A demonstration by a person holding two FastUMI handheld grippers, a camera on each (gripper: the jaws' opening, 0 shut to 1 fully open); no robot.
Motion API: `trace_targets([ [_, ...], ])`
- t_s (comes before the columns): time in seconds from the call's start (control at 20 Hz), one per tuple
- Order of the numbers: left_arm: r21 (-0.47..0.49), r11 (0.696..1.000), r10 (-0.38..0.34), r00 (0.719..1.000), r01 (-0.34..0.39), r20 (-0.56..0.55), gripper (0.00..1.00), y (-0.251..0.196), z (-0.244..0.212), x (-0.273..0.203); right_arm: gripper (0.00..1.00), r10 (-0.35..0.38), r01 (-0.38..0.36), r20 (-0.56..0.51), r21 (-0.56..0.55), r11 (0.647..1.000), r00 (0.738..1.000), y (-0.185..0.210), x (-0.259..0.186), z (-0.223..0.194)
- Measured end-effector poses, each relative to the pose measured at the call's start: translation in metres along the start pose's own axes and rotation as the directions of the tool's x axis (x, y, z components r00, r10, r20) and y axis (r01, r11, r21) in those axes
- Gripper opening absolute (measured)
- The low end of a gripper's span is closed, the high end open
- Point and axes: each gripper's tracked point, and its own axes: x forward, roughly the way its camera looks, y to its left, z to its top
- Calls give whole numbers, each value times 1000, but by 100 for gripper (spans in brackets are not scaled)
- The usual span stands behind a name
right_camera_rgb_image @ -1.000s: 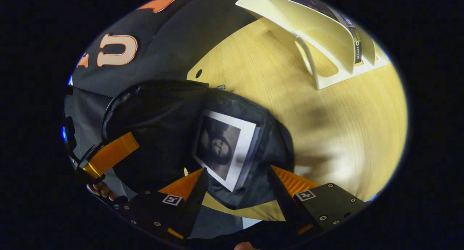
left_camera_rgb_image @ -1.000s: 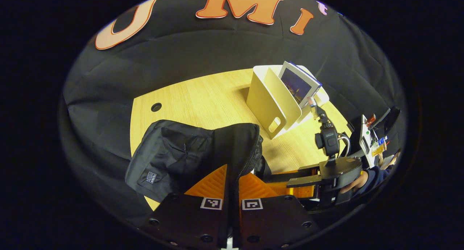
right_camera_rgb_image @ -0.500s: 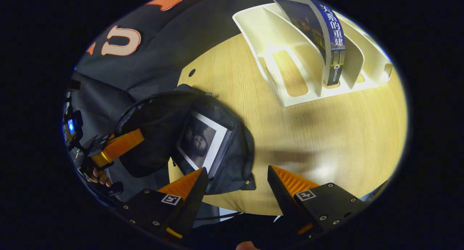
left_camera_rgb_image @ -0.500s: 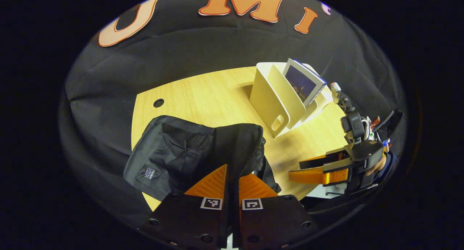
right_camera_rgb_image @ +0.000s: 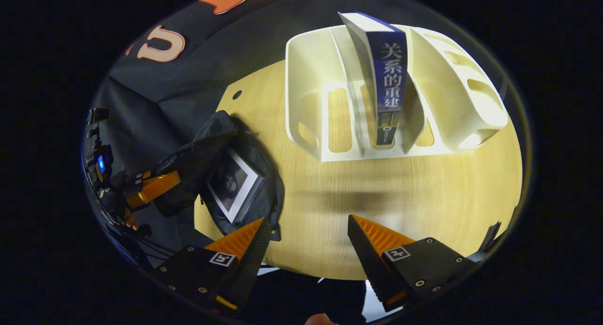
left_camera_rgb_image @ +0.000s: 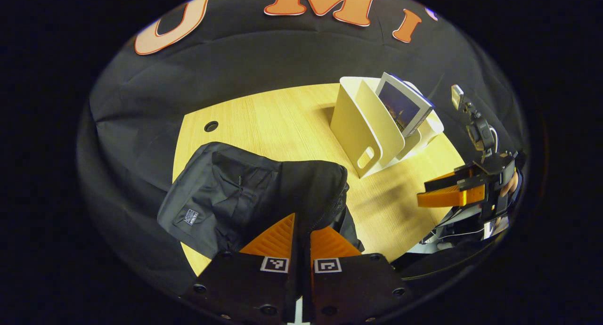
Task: Open the schoolbag, grab two books from the bookshelf and put them into the schoolbag.
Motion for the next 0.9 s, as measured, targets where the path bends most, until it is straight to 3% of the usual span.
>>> trace_targets([
  [0.4, -25, 1000, 18, 1000, -18, -12, 6, -3, -3, 7, 99, -62, 62, -6, -60, 996, 998, -29, -28, 43],
  [0.9, -31, 999, 11, 999, -12, -33, 6, 3, -1, 15, 99, -202, 203, 23, -142, 969, 979, -64, -55, 130],
])
